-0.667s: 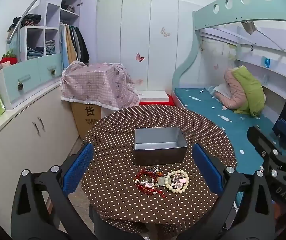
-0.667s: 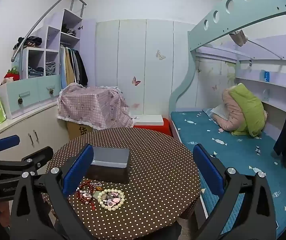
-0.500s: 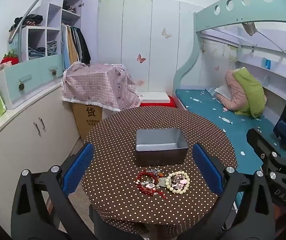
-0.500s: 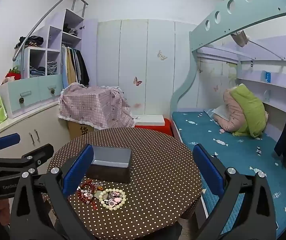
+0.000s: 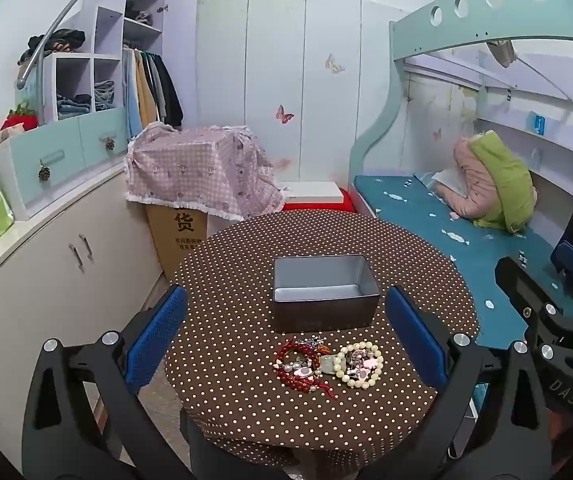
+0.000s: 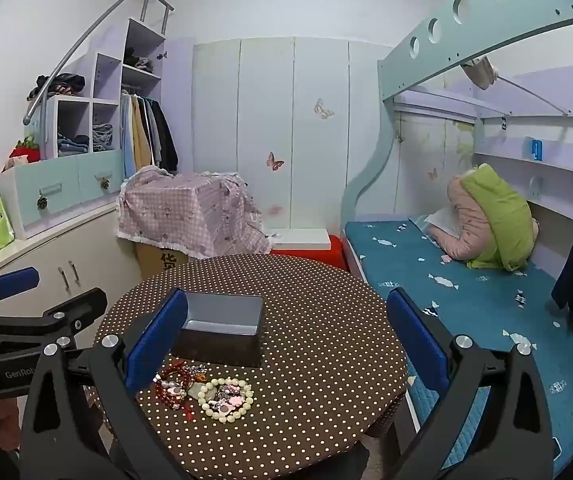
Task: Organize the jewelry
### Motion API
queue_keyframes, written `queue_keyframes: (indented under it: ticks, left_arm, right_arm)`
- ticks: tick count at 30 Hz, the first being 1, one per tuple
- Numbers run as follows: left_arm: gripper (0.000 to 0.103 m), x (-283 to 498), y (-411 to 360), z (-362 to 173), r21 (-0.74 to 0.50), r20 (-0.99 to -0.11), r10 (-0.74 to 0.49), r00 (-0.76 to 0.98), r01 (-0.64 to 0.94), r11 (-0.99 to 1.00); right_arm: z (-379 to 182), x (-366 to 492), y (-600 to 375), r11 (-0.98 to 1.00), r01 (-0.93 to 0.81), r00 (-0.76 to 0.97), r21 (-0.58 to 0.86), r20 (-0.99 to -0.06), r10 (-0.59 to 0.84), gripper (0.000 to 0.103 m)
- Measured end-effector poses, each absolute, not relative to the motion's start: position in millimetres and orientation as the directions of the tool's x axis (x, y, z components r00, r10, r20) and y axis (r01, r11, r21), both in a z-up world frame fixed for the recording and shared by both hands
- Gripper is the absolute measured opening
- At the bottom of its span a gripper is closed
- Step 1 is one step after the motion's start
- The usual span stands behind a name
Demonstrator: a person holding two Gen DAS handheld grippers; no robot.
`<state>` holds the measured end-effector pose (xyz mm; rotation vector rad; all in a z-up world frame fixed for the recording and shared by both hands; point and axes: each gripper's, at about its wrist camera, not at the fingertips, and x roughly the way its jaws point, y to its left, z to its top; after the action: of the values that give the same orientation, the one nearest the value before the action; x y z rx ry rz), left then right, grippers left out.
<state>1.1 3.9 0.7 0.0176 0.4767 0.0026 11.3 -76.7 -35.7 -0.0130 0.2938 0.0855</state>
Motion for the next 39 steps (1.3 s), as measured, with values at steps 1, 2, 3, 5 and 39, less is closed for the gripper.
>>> queue_keyframes:
  ticks: [1,2,3,5,39]
  left_arm:
    - [0.098,2,4,1,0.021,-0.458,0.01,0.889,0.0,1.0]
    - [0.098,2,4,0,0.025,-0.458,0.013,0.889,-0.002,1.0]
    - [0.098,4,4,-2,0.027,-0.458,0.015,0.889,-0.004,1.0]
    - [0.098,5,3,-4,0.028,-0.459,0.016,0.888,-0.004,1.0]
    - [0.098,16,7,-20,0.029,-0.505,0.029,0.863,-0.017,0.999]
  right_arm:
    - [-35,12,-78,0.996,-0.086,0.954,-0.001,-0.29,0.082,0.096]
    - [-36,11,-80,0.996,-0.087,0.954,0.0,-0.29,0.083,0.096]
    - [-36,12,-81,0.996,-0.086,0.953,0.0,-0.29,0.082,0.096]
    - [-35,12,-85,0.996,-0.085,0.953,0.003,-0.29,0.082,0.096]
    - [-44,21,-103,0.995,-0.099,0.935,0.029,-0.34,0.103,0.096]
